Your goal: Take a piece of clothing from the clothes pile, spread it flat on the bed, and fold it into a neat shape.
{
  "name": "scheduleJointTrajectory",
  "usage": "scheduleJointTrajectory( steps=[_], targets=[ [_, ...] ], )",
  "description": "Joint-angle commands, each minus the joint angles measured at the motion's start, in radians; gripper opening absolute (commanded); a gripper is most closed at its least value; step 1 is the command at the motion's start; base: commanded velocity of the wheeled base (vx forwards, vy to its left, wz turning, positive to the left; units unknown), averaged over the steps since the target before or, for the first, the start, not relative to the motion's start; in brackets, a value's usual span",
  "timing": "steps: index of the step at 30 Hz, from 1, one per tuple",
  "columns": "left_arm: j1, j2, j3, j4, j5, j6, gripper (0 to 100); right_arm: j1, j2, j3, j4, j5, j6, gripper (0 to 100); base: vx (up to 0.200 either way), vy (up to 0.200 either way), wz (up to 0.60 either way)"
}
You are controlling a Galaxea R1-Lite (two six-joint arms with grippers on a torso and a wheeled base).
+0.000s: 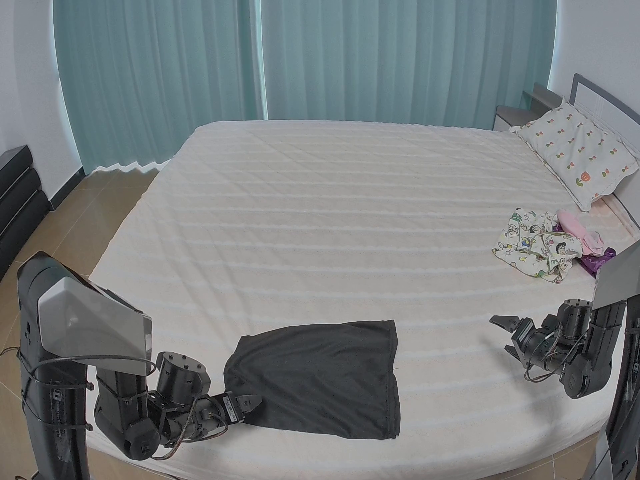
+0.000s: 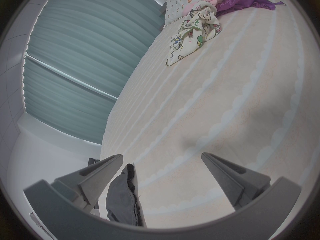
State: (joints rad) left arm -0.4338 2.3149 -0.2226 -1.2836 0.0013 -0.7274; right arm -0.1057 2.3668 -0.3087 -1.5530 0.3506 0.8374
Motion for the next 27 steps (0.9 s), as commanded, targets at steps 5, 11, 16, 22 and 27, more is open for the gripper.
scheduleJointTrajectory(
  steps=[5,11,16,22,27],
  targets=[
    [-0.023,0.027,0.034,0.0,0.026,0.043,0,-0.002,-0.003,-0.001,-0.01,0.001,0.0,100,0.0,0.0,0.0],
    [-0.025,-0.031,0.074,0.012,0.028,0.08,0,-0.002,-0.004,-0.001,-0.01,0.001,0.0,100,0.0,0.0,0.0],
    [-0.025,-0.048,0.118,0.015,0.028,0.131,0,-0.002,-0.004,0.0,-0.01,0.001,0.0,100,0.0,0.0,0.0],
    [-0.023,-0.042,0.121,0.063,0.028,0.16,0,-0.002,-0.006,0.0,-0.01,-0.001,0.0,100,0.0,0.0,0.0],
    [-0.022,-0.043,0.118,0.083,0.028,0.161,0,-0.002,-0.004,0.0,-0.01,-0.001,0.0,100,0.0,0.0,0.0]
  ],
)
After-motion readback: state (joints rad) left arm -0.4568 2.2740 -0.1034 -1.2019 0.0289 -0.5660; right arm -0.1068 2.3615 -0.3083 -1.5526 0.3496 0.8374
